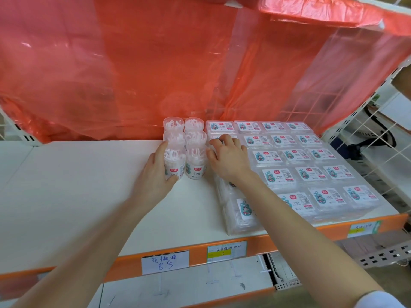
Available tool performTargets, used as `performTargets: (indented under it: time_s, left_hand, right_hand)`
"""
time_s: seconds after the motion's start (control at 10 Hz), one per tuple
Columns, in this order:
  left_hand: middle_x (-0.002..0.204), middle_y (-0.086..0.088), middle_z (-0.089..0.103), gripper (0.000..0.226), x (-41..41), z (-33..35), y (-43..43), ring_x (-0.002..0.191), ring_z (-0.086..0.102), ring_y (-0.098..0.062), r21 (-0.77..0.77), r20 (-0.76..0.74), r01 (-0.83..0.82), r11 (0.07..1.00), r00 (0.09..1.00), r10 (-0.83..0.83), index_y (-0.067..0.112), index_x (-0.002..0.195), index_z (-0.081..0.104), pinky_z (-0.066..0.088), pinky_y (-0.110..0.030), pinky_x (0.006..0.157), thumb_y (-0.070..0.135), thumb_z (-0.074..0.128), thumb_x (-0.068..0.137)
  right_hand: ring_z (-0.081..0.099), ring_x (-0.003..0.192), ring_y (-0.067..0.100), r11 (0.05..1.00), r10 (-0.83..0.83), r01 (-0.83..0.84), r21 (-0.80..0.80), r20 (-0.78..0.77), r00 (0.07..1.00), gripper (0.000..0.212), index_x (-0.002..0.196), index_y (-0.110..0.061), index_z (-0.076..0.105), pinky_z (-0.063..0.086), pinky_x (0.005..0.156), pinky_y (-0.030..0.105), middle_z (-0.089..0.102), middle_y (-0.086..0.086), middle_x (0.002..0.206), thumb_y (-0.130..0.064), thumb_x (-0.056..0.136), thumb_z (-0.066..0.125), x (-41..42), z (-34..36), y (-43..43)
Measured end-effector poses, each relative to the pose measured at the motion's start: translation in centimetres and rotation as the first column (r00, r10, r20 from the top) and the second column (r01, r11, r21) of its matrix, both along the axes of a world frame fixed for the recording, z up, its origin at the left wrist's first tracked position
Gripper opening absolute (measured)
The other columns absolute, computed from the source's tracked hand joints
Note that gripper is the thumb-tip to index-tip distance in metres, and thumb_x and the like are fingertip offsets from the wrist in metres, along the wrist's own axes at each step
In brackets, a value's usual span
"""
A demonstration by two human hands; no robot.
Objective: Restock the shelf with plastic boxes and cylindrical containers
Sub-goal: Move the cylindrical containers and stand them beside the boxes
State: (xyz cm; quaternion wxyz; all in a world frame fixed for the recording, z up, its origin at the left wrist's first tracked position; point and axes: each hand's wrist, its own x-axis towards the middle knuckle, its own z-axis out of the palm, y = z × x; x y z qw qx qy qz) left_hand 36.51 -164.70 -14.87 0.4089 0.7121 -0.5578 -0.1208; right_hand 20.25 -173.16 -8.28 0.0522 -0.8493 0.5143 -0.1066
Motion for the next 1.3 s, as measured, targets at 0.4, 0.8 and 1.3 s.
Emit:
performTargets:
  time_s: [0.4,0.8,1.3]
  left_hand:
    - [0.135,-0.011,0.043,0.087,-0.6,0.3,0.1,0.118,0.045,-0.030,0.034,0.009,-0.060,0.998,0.998,0.060,0.022,0.144,0.020,0.041,-0.038,0.086,0.016,0.072,0.074]
    - [0.130,-0.011,0.041,0.096,-1.6,1.1,0.6,0.118,0.043,-0.029,0.067,0.030,-0.116,0.991,0.993,0.114,0.025,0.145,0.015,0.043,-0.042,0.086,0.018,0.074,0.069]
    - [0.139,-0.011,0.036,0.075,-2.4,3.8,5.4,0.125,0.035,-0.030,0.140,0.186,-0.324,0.936,0.937,0.297,0.016,0.144,0.023,0.036,-0.042,0.095,0.033,0.063,0.083]
  right_hand:
    - [0.035,0.122,0.031,1.000,0.012,-0.012,-0.002,-0.012,1.000,0.038,0.127,-0.016,0.050,0.028,0.098,0.044,0.044,0.009,0.130,-0.032,0.095,0.035,-0.1,0.2,0.1]
    - [0.034,0.123,0.031,0.998,0.024,-0.026,0.056,0.023,0.999,0.039,0.128,-0.016,0.048,0.026,0.100,0.044,0.043,0.009,0.132,-0.032,0.095,0.035,-0.2,0.6,0.0]
    - [0.029,0.127,0.033,0.963,0.264,-0.265,-0.041,-0.017,0.964,0.043,0.133,-0.016,0.042,0.023,0.102,0.052,0.039,0.011,0.136,-0.035,0.093,0.039,1.5,1.8,3.1]
